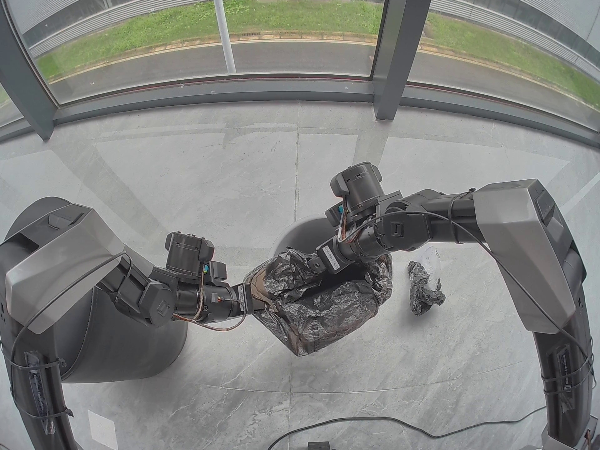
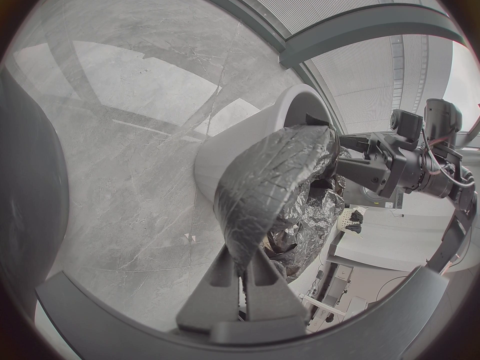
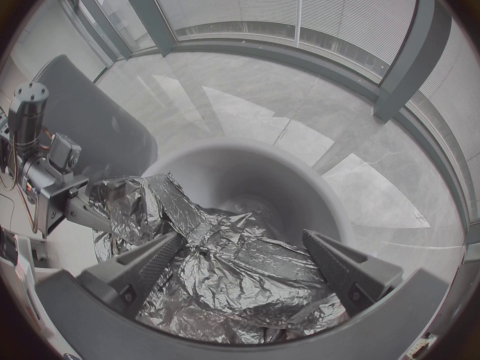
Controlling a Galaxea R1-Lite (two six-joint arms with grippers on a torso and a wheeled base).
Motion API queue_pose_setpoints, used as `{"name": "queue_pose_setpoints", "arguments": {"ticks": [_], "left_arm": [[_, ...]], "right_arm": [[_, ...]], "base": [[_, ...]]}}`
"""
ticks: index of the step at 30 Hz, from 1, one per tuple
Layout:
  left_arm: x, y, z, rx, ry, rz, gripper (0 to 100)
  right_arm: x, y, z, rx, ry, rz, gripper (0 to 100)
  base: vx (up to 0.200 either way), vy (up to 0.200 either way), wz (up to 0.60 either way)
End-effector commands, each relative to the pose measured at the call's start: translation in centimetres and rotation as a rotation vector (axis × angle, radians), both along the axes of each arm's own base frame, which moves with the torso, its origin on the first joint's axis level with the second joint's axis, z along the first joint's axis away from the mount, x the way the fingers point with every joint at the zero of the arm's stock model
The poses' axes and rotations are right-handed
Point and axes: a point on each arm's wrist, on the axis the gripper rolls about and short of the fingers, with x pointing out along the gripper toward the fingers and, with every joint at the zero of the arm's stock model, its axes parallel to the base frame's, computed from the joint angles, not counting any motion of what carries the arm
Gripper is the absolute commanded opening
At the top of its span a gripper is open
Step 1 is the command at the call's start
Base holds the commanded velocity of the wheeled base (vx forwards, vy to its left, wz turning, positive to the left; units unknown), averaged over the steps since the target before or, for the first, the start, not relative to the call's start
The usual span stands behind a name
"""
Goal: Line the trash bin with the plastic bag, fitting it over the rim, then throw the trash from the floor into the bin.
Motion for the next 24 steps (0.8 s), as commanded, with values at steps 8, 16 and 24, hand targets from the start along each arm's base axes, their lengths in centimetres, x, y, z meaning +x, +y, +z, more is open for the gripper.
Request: {"name": "queue_pose_setpoints", "arguments": {"ticks": [8,16,24], "left_arm": [[0.0,0.0,0.1,-0.002,-0.004,0.0,0],[0.0,0.0,0.2,-0.002,-0.004,-0.001,0],[0.0,0.0,0.2,-0.002,-0.004,-0.001,0]], "right_arm": [[-1.2,0.7,1.4,-0.003,-0.019,0.049,100],[-1.0,0.6,0.6,-0.012,-0.006,0.047,100],[-0.9,0.7,0.2,-0.017,0.0,0.048,0]], "base": [[0.0,0.0,0.0],[0.0,0.0,0.0],[0.0,0.0,0.0]]}}
